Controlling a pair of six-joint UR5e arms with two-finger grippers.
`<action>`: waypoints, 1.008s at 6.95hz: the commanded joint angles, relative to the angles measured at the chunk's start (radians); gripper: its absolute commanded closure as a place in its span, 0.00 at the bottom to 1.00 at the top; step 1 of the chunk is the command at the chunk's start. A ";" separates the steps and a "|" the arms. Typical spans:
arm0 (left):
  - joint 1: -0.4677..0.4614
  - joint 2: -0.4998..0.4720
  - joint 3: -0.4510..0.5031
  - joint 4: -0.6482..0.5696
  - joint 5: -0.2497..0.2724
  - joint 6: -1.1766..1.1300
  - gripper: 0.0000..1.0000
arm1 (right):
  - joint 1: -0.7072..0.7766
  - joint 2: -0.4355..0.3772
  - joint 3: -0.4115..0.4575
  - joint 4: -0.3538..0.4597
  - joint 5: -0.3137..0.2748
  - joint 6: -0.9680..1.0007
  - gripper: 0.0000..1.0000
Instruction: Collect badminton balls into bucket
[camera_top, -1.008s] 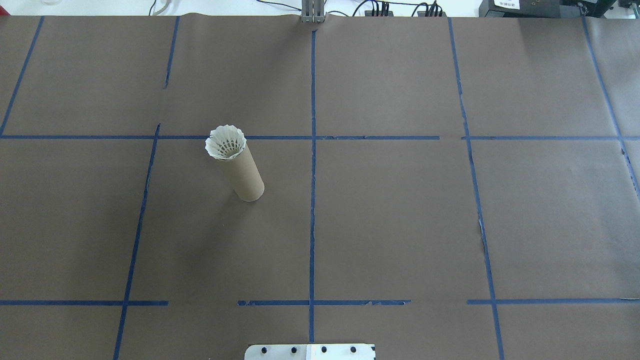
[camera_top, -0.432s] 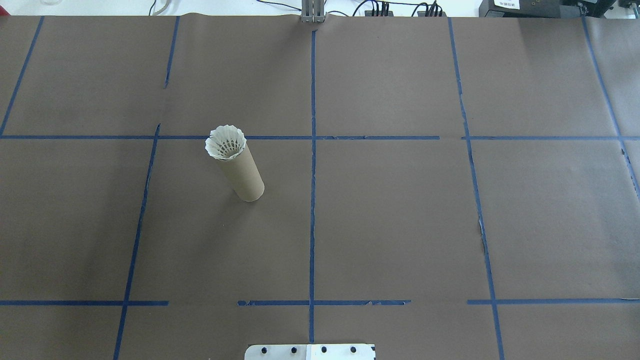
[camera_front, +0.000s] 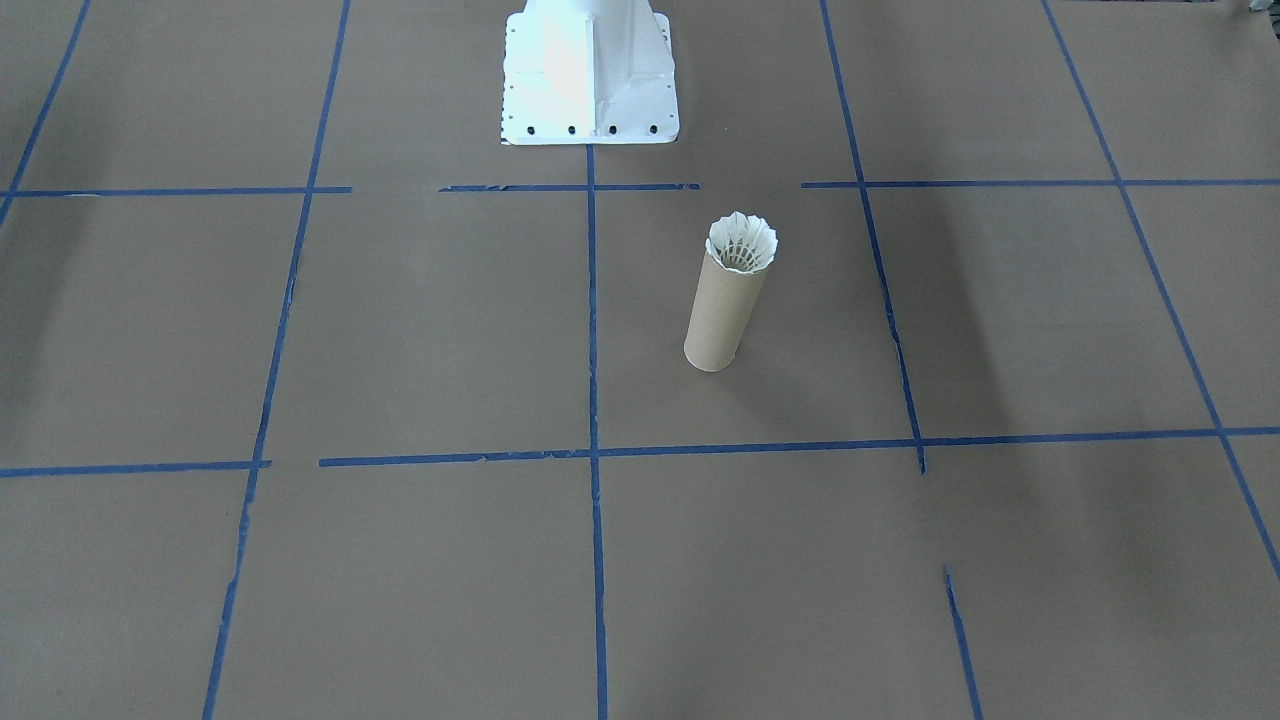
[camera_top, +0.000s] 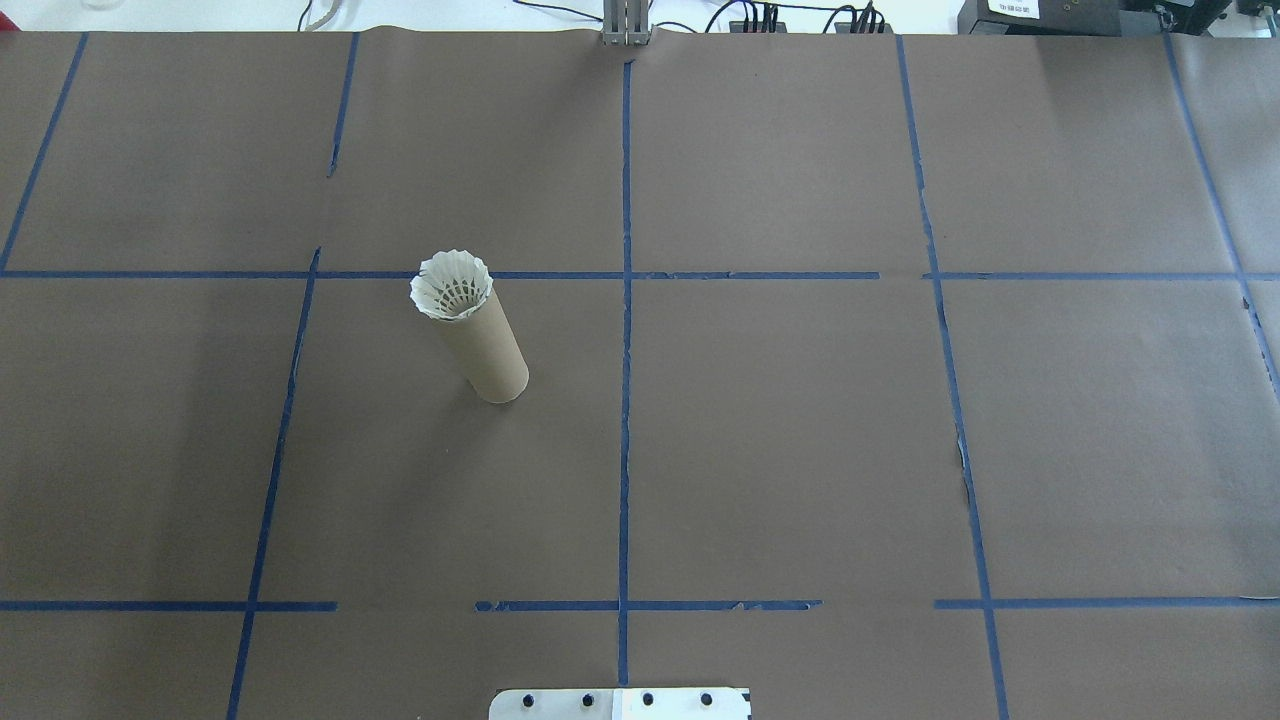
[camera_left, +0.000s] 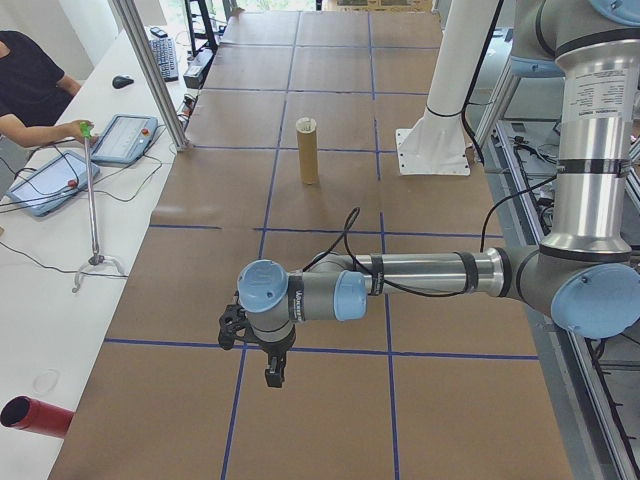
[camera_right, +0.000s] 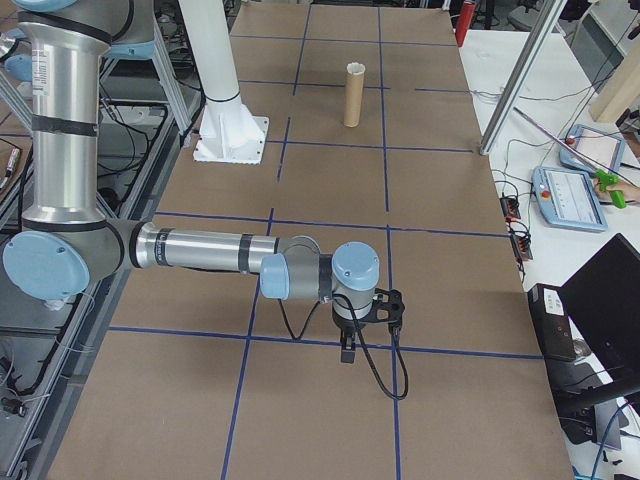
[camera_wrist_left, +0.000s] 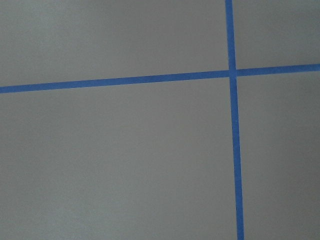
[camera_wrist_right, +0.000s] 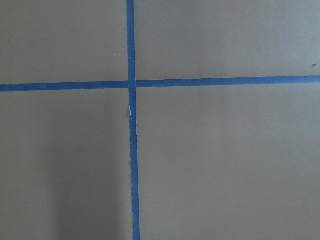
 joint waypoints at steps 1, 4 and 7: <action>0.007 -0.014 -0.033 -0.008 -0.058 -0.062 0.00 | 0.000 0.000 0.000 0.000 0.000 0.000 0.00; 0.056 -0.014 -0.039 -0.009 -0.059 -0.063 0.00 | 0.000 0.000 0.000 0.000 0.000 0.000 0.00; 0.065 -0.016 -0.047 -0.008 -0.054 -0.061 0.00 | 0.000 0.000 0.000 0.000 0.000 0.000 0.00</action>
